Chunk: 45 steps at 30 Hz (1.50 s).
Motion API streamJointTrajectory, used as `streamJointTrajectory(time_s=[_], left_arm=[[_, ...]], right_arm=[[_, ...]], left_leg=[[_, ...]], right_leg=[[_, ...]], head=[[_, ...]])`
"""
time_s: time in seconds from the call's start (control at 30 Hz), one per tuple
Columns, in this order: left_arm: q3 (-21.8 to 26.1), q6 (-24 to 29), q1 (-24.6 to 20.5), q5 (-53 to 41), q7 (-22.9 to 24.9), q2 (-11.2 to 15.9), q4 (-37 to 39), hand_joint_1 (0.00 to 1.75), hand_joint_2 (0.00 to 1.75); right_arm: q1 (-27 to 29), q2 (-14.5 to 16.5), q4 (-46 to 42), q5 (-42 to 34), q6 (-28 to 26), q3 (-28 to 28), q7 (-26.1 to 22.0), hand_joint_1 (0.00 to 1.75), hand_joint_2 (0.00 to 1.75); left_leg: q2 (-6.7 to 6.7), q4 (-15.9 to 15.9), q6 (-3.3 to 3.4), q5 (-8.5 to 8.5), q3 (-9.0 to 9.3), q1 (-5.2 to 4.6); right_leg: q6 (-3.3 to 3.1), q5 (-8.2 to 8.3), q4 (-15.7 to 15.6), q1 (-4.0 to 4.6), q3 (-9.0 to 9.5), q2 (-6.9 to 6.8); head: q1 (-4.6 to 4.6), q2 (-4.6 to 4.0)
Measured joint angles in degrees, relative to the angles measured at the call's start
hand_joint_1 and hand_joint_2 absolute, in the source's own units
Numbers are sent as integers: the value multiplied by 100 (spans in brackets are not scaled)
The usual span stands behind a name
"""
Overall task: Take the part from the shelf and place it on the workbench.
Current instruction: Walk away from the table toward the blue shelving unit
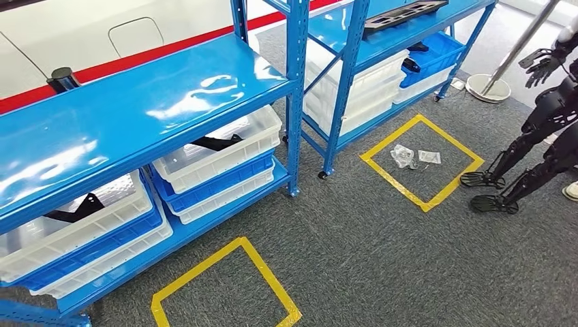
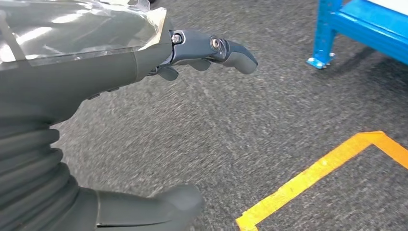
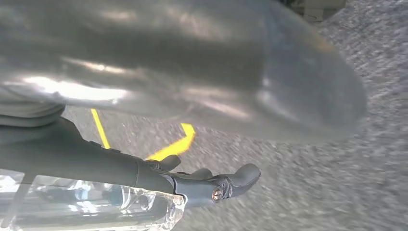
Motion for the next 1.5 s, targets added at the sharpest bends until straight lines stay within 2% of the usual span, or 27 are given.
streamJointTrajectory(time_s=[0.03,0.07,0.13,0.2,0.27,0.4,0.6,0.7,0.73,0.8,0.83,0.87,0.9,0.97,1.0,1.03,1.07,1.13,1.17,1.2,1.27,1.33,1.37,1.4,1.43,1.47,1.5], left_arm=[[4,0,-5,3,5,8,3,0,175],[10,-1,-9,13,13,18,5,0,175],[33,-9,-10,44,39,46,19,0,175],[63,-38,-9,66,63,68,43,0,87],[86,-79,-14,69,86,76,67,0,0],[111,-207,-20,68,138,97,97,0,175],[138,-410,-32,51,179,98,120,0,175],[139,-440,-35,45,168,74,129,0,175],[139,-445,-35,44,164,64,133,0,175],[140,-456,-35,43,163,54,139,0,175],[140,-461,-33,43,164,50,142,0,175],[140,-464,-30,42,164,45,145,0,175],[140,-465,-27,39,164,41,148,0,175],[140,-463,-28,14,164,28,153,0,175],[140,-460,-31,0,164,26,154,0,175],[140,-456,-34,-12,164,26,154,0,175],[140,-452,-34,-16,164,29,154,0,175],[140,-446,-21,-20,165,33,154,0,175],[140,-445,-13,-24,166,32,155,0,175],[140,-444,-10,-28,166,32,156,0,175],[140,-444,-30,-34,164,29,157,0,175],[140,-444,-44,-38,163,28,158,0,175],[140,-443,-38,-39,162,27,160,0,175],[140,-441,-30,-40,162,27,161,0,175],[140,-438,-24,-41,162,27,163,0,175],[140,-434,-23,-42,161,28,164,0,175],[140,-432,-31,-43,161,30,164,0,175]], right_arm=[[-3,0,2,5,1,0,-1,0,0],[-11,2,5,14,2,1,-3,0,0],[-28,5,9,30,4,2,-9,0,0],[-35,3,10,38,5,1,-17,0,0],[-35,-3,10,41,6,0,-26,0,0],[-32,-2,10,44,30,0,-40,0,0],[-38,-2,10,48,72,0,-44,0,0],[-43,-20,10,34,92,0,-44,0,0],[-49,-28,10,31,92,0,-44,0,0],[-55,-41,10,27,92,0,-44,0,0],[-51,-47,10,26,92,0,-44,0,0],[-45,-55,10,27,92,0,-43,0,0],[-40,-63,10,34,92,0,-41,0,0],[-38,-80,10,62,91,0,-20,0,0],[-37,-83,13,78,91,0,-7,0,0],[-37,-82,15,89,90,1,4,0,0],[-39,-81,16,92,89,1,9,0,0],[-45,-81,17,94,85,1,15,0,0],[-50,-84,16,93,81,1,17,0,0],[-49,-84,16,92,78,0,19,0,0],[-30,-82,17,91,72,0,18,0,0],[-2,-80,18,89,71,0,19,0,0],[3,-80,17,87,70,0,19,0,0],[1,-79,17,86,69,0,20,0,0],[-5,-77,17,86,68,0,20,0,0],[-13,-73,17,85,67,0,20,0,0],[-19,-67,17,85,66,0,20,0,0]], left_leg=[[-32,18,-29,-9,-10,-8],[-55,37,-54,-20,-22,-20],[-84,41,-9,-24,-38,-31],[-82,-8,52,-2,-21,-30],[-77,-80,8,37,13,-29],[-75,-117,-24,67,30,-29],[-67,-103,5,45,11,-45],[-35,-323,9,132,139,9],[-25,-386,4,165,176,33],[-18,-410,8,183,182,41],[-31,-404,5,183,174,43],[-58,-397,-1,182,168,48],[-97,-386,-14,180,165,57],[-206,-332,-70,162,151,83],[-262,-288,-115,140,131,81],[-314,-246,-159,120,112,76],[-355,-214,-193,105,89,69],[-448,-193,-243,110,57,75],[-371,-150,-257,89,27,76],[-222,-33,-272,19,-35,73],[201,599,-282,-329,-339,60],[359,1415,-283,-680,-738,63],[377,1624,-272,-720,-839,63],[389,1607,-252,-649,-826,61],[418,1365,-220,-488,-695,53],[513,958,-168,-284,-470,34],[675,553,-118,-146,-251,-5]], right_leg=[[-7,64,-203,-11,85,60],[-37,94,-313,-22,120,102],[-107,121,-384,-20,131,104],[-137,137,-396,-10,139,96],[-178,164,-425,-12,168,96],[-207,191,-450,-32,190,98],[-192,189,-485,-25,181,100],[-168,113,-409,34,165,41],[-185,-20,-171,48,64,0],[-216,-376,567,50,-298,-59],[-203,-502,896,45,-457,-67],[-165,-523,1023,38,-513,-69],[-105,-445,917,26,-453,-68],[36,-117,132,-27,-44,36],[57,22,-237,-38,142,113],[35,110,-473,-44,263,171],[-19,139,-552,-37,302,200],[-155,147,-505,-13,306,82],[-197,154,-497,-12,311,16],[-239,161,-492,-15,315,-57],[-310,164,-494,6,302,-224],[-356,150,-492,53,290,-409],[-367,141,-491,73,287,-498],[-379,132,-491,88,290,-575],[-388,119,-492,102,295,-651],[-395,104,-493,113,308,-722],[-391,84,-493,132,331,-788]], head=[[3,0],[3,0],[3,-1],[2,-1],[0,-1],[-2,-1],[-2,-1],[9,1],[16,1],[23,1],[25,0],[24,0],[25,0],[27,-1],[37,-1],[42,0],[47,0],[40,0],[36,0],[24,0],[2,-1],[-7,0],[-7,0],[-7,0],[-8,1],[-8,0],[-6,0]])
